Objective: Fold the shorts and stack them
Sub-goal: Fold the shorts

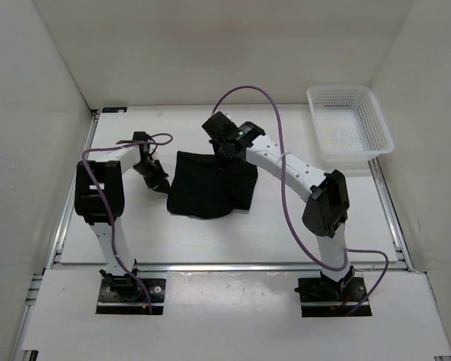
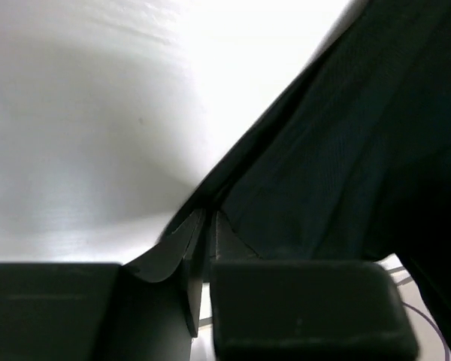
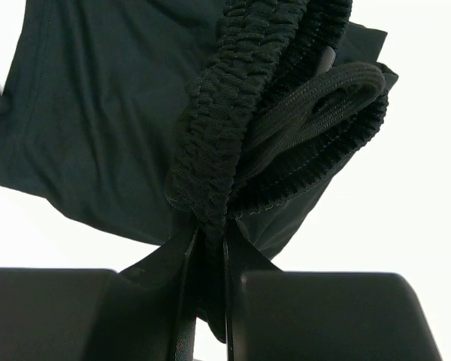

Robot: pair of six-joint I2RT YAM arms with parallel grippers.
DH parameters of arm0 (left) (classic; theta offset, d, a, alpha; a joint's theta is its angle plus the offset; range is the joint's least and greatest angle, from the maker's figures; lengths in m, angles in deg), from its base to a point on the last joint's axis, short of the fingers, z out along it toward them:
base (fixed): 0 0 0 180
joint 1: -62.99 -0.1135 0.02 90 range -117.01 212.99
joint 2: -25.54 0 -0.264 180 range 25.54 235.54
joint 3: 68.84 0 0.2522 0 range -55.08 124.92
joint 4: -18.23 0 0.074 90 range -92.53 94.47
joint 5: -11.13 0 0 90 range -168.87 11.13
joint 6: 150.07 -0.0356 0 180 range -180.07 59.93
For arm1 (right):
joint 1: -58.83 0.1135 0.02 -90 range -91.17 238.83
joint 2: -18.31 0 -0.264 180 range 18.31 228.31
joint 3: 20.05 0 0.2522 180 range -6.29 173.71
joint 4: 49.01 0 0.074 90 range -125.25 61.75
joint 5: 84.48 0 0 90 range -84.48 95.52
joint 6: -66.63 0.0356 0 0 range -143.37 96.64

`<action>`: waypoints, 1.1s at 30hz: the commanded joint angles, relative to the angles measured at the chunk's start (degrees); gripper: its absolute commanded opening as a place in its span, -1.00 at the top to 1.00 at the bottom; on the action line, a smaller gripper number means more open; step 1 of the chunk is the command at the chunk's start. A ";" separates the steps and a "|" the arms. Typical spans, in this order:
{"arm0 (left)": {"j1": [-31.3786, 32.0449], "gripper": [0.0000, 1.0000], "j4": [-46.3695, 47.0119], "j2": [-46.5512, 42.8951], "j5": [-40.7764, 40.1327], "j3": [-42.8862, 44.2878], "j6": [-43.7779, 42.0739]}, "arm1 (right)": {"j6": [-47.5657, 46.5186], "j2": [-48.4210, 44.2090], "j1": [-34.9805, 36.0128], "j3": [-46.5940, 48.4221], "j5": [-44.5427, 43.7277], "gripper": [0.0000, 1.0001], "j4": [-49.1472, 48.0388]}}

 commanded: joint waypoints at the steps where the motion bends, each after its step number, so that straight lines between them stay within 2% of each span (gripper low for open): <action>1: 0.09 0.63 -0.35 1.84 -0.15 2.07 -1.55 | -1.43 0.95 1.01 4.41 -0.79 0.99 -0.23; 7: 0.09 0.75 -0.35 2.90 -1.20 2.07 -1.55 | -1.95 4.20 2.07 10.03 0.88 0.99 0.30; 13: -0.52 0.77 -0.35 2.90 -1.82 1.55 -1.55 | -2.48 8.86 3.30 16.18 2.64 0.99 0.82; 21: -1.67 0.77 -0.35 2.90 -1.82 0.40 -1.55 | -3.10 16.33 4.44 26.63 7.03 0.99 0.82; 24: -2.72 0.77 -0.35 1.85 -1.82 -0.21 -1.55 | -3.71 18.26 4.97 27.35 10.80 0.99 -1.45; 25: -2.72 0.72 -0.35 1.07 -1.82 -0.21 -2.07 | -3.71 18.27 4.97 27.35 12.29 0.99 -3.03; 26: -4.20 0.61 -0.35 0.54 -1.82 -0.73 -2.07 | -3.71 18.96 4.97 27.35 13.70 0.91 -3.83; 27: -4.83 0.21 -0.35 -0.86 -1.21 -0.74 -2.68 | -3.71 18.97 4.97 27.35 17.89 0.41 -4.88; 29: -7.19 -0.20 -1.30 -2.45 0.37 -0.74 -3.47 | -4.23 18.97 4.97 25.86 22.57 -0.47 -8.03; 30: -7.99 -0.35 -3.14 -3.33 0.37 0.13 -4.44 | -4.24 18.01 4.97 25.07 24.68 -0.93 -9.18; 31: -8.69 -0.57 -4.20 -5.16 0.37 0.75 -4.45 | -5.02 17.13 4.97 22.63 28.70 -1.00 -10.41; 32: -10.18 -0.67 -5.26 -6.14 -0.50 1.45 -5.14 | -5.99 14.69 4.97 20.78 31.01 -1.00 -13.64; 33: -10.98 -0.67 -6.14 -7.19 -0.50 2.68 -5.15 | -6.52 13.10 4.97 18.84 32.51 -1.00 -15.16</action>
